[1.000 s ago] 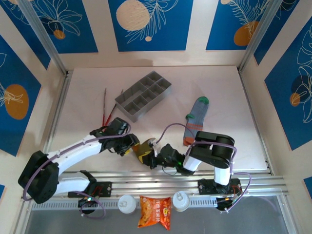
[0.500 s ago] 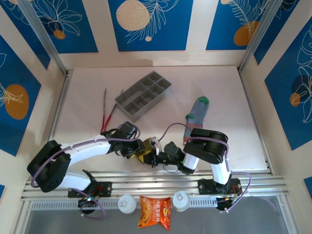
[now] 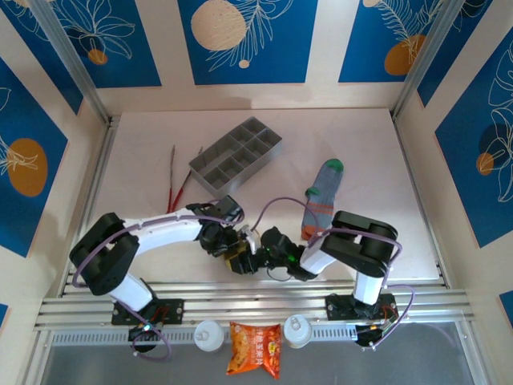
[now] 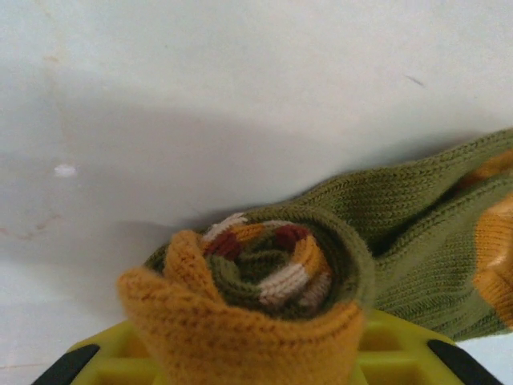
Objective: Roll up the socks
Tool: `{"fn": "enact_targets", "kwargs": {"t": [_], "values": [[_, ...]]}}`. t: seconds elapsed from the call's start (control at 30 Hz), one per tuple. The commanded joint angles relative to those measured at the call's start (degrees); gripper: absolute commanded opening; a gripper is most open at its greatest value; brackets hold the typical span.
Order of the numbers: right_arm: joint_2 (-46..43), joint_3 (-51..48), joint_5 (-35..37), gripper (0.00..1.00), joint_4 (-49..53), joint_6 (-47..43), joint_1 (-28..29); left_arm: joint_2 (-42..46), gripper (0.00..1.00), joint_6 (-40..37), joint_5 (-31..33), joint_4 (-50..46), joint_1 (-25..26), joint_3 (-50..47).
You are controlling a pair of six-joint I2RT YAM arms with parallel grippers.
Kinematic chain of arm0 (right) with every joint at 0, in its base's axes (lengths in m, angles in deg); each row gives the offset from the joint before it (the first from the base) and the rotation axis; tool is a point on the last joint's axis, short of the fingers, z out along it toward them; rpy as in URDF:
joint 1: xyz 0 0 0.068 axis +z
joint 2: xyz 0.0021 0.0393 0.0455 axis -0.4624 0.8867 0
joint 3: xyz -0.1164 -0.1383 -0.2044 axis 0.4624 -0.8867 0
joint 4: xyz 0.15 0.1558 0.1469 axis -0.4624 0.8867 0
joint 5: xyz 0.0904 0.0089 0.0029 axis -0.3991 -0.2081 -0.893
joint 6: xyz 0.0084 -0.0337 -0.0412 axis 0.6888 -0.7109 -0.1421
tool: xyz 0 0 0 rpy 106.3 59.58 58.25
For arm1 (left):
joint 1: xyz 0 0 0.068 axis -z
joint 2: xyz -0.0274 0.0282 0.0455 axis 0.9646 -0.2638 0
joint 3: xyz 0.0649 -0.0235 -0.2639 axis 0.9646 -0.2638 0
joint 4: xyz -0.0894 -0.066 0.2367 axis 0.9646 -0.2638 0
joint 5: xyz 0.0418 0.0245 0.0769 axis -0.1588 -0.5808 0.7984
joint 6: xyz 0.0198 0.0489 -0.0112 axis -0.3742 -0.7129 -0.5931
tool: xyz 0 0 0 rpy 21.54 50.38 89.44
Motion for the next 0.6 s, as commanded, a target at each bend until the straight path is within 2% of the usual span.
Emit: {"fn": "enact_targets", "kwargs": {"t": [0.0,0.13,0.33,0.47,0.57], "values": [[-0.51,0.90,6.14,0.43,35.20,-9.55,-0.84,-5.06,0.01,0.62,2.62,-10.69,1.93,-3.08],[-10.44,1.81,8.91,0.45,39.54,-15.26,-1.29,-7.74,0.01,0.73,3.15,-13.85,1.93,-0.05],[-23.95,-2.43,14.35,0.46,39.77,-19.25,0.94,-14.17,0.01,2.84,4.00,-23.48,1.94,8.66],[-28.22,-3.52,16.69,0.47,40.74,-18.23,3.22,-17.45,0.00,6.36,4.53,-28.94,2.19,13.89],[-27.51,-2.39,17.71,0.48,38.89,-14.88,4.82,-20.39,0.00,8.01,3.64,-30.14,2.68,17.09]]}}
